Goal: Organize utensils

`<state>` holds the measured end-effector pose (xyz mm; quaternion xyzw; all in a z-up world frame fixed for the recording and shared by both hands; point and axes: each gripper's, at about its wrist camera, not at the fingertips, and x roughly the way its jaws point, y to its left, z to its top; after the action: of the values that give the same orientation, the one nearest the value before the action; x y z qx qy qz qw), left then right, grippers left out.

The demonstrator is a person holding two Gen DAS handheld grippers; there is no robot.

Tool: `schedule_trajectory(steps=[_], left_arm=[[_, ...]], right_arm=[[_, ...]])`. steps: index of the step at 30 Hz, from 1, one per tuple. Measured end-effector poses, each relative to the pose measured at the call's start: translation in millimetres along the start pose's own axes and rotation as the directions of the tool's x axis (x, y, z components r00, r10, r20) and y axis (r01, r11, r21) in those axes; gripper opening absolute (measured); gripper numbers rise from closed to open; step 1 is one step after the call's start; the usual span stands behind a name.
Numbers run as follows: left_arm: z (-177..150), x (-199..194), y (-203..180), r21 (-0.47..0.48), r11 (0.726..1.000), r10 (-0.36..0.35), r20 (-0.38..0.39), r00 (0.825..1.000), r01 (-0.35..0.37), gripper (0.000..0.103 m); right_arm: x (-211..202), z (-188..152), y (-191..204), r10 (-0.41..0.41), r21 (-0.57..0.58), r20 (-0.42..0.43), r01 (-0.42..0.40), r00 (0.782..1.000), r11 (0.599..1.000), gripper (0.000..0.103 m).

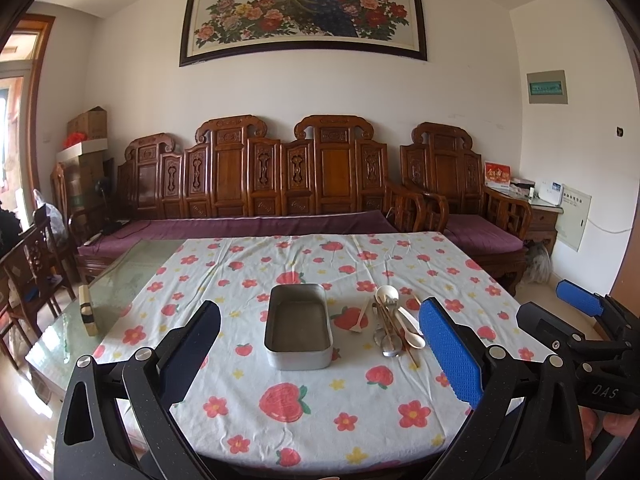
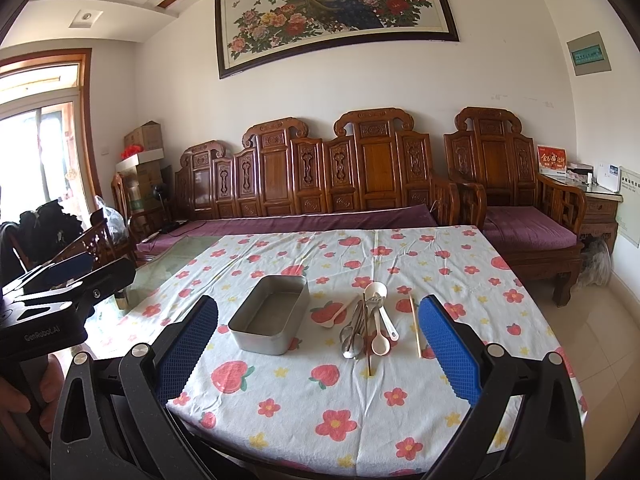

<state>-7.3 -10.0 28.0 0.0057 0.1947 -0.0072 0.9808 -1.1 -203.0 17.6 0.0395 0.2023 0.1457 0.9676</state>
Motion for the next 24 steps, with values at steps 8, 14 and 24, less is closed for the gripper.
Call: schedule_trajectory(steps=[8, 14, 24], left_arm=[[0, -1, -1, 0.002, 1.000, 0.000, 0.000, 1.000, 0.000, 0.096], [-4, 7, 1, 0.006, 1.000, -0.008, -0.015, 1.000, 0.008, 0.097], [-21, 40, 7, 0.003, 1.000, -0.016, -0.084, 0.996, 0.017, 0.096]], right_arm=[[0, 0, 0, 0.000, 0.001, 0.000, 0.000, 1.000, 1.000, 0.100], [1, 1, 0, -0.002, 0.000, -0.010, 0.002, 1.000, 1.000, 0.100], [29, -13, -12, -0.014, 0.005, -0.066, 0.015, 0.998, 1.000, 0.100]])
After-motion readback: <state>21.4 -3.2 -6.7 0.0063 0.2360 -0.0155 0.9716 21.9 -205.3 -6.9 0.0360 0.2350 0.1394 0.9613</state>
